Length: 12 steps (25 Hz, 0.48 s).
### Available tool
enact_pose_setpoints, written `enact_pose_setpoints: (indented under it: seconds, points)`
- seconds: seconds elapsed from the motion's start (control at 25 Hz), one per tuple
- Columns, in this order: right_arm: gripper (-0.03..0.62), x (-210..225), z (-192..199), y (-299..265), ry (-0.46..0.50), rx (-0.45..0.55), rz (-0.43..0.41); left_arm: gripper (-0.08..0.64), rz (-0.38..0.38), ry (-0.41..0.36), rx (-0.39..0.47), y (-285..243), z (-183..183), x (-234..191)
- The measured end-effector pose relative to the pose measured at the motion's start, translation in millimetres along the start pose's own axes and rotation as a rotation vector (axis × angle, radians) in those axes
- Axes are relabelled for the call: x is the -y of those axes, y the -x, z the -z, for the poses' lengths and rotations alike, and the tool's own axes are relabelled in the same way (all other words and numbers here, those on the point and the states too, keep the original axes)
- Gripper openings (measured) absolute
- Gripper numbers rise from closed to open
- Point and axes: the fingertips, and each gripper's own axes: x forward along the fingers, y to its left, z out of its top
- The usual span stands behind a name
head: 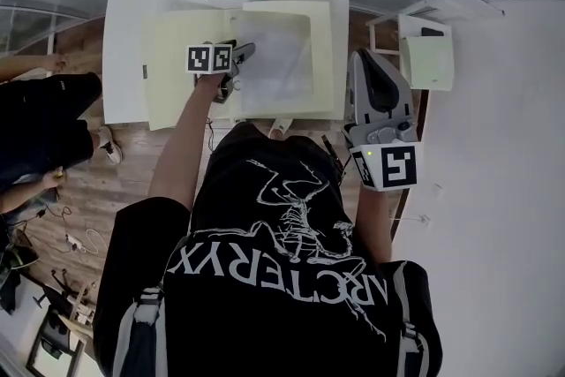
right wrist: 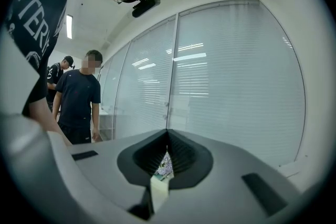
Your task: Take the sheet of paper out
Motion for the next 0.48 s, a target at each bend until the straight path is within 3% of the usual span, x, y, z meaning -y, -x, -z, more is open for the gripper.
enact_pose_setpoints:
  seconds: [0.16,0.28,0.44,0.48]
  points:
    - [0.012,-7,-4,-3,0.011,-0.005,-0.005,0.262,0.054,0.058,-0.002,-10,-4,3]
    - [0.012,-9,-4,-2,0.02,-0.012,0.004,0.24,0.08,0.045,-0.031,-20,-4,9]
    - [0.012,-8,-3,1,0.023,-0.02,0.024,0.029,0.067,0.02,-0.025,-22,-3,9]
    - [0.012,-6,-3,3,0.023,-0.021,0.029,0.02,0.066,0.01,-0.027,-21,-2,9]
